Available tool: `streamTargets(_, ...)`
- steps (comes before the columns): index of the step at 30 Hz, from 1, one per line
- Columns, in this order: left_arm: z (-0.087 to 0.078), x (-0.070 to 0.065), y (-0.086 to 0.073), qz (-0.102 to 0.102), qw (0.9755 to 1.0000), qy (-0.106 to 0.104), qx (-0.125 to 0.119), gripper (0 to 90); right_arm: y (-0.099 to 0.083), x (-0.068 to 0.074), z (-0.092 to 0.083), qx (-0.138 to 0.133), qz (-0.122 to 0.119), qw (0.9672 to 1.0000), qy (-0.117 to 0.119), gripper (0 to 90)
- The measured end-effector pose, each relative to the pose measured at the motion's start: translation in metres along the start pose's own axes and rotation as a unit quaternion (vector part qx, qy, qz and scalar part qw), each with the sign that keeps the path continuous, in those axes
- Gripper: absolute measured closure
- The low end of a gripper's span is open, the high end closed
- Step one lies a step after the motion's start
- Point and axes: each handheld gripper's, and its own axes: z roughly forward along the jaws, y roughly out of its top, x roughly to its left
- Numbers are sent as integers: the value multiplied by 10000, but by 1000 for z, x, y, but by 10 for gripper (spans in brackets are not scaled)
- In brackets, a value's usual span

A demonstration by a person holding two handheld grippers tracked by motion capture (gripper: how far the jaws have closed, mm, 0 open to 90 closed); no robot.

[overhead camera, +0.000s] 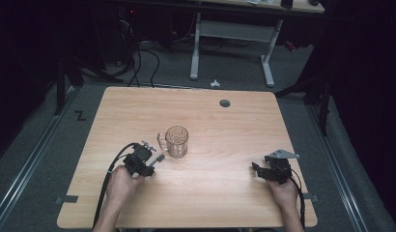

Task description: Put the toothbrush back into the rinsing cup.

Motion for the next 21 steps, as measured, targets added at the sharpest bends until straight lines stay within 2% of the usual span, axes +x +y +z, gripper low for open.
streamTargets(7, 5, 2, 2, -60, 9997, -132, 178, 583, 0, 0, 0, 0, 1, 10000, 1, 346)
streamTargets(10, 6, 5, 2, -114, 9996, -166, 208, 598, 0, 0, 0, 0, 2, 10000, 0, 346)
streamTargets(12, 7, 6, 3, -158, 9993, -257, 223, 639, 0, 0, 0, 0, 0, 10000, 1, 346)
streamTargets(21, 7, 9, 2, -226, 9989, -345, 230, 714, 0, 0, 0, 0, 0, 10000, 0, 346)
